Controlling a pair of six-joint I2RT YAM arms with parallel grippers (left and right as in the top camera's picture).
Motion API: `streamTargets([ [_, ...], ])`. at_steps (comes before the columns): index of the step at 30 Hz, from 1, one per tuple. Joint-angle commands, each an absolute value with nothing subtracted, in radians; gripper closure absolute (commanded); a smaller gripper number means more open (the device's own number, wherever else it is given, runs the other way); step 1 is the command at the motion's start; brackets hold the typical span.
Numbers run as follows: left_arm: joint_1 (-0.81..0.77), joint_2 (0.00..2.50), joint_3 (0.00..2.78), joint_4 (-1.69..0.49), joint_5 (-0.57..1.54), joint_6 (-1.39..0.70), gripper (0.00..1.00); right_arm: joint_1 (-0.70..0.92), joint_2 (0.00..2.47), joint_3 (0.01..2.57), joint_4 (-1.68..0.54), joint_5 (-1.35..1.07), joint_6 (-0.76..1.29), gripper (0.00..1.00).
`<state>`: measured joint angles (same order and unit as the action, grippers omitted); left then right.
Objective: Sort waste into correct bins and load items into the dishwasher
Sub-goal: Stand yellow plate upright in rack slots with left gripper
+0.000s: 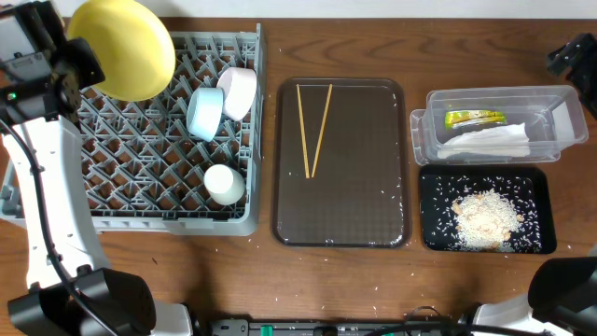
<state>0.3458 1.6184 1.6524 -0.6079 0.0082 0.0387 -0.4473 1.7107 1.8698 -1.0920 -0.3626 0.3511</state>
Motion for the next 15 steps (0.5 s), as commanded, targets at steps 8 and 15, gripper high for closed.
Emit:
streamTargets([
  [8, 0.348, 1.624, 1.451, -0.384, -0.106, 0.101, 0.93, -0.441, 1.7, 1.881, -1.093, -0.359, 0.336, 0.01],
  [15, 0.348, 1.676, 1.409, -0.327, -0.106, 0.101, 0.93, -0.441, 1.7, 1.881, -1.093, -0.359, 0.336, 0.01],
])
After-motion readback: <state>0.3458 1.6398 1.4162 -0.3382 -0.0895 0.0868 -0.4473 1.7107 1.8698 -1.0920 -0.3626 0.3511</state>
